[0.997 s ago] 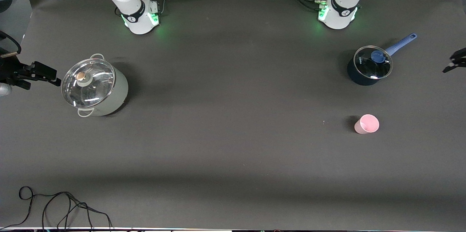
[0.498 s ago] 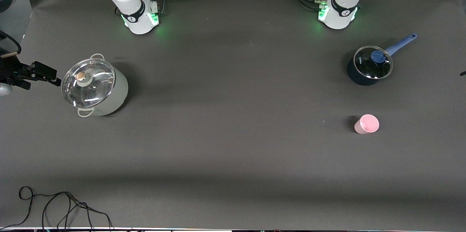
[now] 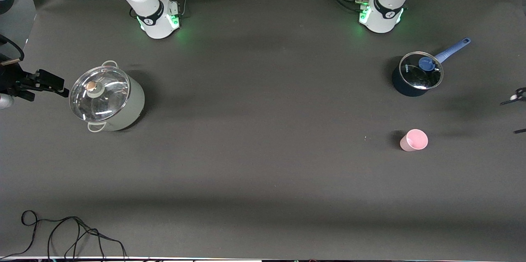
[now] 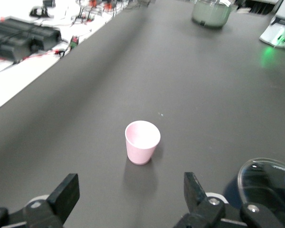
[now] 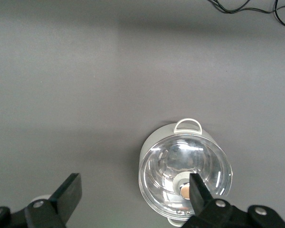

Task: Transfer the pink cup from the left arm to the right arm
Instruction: 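Reach the left gripper down to the pink cup and close on it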

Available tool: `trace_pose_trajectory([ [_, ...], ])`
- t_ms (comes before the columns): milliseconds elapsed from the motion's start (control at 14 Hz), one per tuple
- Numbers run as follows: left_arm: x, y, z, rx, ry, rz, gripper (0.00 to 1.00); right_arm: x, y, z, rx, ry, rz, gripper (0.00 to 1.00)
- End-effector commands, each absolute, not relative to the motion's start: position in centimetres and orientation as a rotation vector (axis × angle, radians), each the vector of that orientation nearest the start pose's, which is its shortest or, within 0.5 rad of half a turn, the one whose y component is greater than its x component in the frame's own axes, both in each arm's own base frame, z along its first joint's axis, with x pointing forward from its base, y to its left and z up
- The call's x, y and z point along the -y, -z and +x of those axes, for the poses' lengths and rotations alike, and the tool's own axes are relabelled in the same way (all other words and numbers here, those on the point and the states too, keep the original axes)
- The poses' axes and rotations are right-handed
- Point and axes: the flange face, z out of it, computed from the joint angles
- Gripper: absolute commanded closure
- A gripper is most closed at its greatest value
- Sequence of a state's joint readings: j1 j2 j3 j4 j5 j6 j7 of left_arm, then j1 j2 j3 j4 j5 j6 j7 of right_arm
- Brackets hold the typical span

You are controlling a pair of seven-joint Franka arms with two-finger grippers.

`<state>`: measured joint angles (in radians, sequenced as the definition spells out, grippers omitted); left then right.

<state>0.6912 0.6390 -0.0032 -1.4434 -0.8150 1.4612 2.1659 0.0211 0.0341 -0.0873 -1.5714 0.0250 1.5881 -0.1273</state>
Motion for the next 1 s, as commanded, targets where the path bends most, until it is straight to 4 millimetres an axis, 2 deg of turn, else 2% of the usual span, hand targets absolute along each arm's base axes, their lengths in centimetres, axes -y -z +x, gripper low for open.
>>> trace_pose_trajectory([
  [0,-35.0,-26.7,57.3,1.401,-1.015,1.685,0.02,3.2,-61.0,56.2,0.073,-0.019,-3.12,0.0],
  [142,-34.4,-21.9,57.1,1.366,-1.06,1.626,0.02,3.2,-60.9,56.3,0.071,-0.019,-3.121,0.0],
  [356,-33.1,-16.3,56.6,1.357,-1.127,1.542,0.02,3.2,-61.0,56.2,0.071,-0.019,-3.12,0.0],
  [712,-30.1,-9.7,56.5,1.326,-1.25,1.449,0.02,3.1,-60.9,56.3,0.073,-0.021,-3.12,0.0],
  [925,-27.8,-8.0,57.2,1.306,-1.279,1.4,0.02,3.2,-60.9,56.3,0.073,-0.021,-3.12,0.0],
])
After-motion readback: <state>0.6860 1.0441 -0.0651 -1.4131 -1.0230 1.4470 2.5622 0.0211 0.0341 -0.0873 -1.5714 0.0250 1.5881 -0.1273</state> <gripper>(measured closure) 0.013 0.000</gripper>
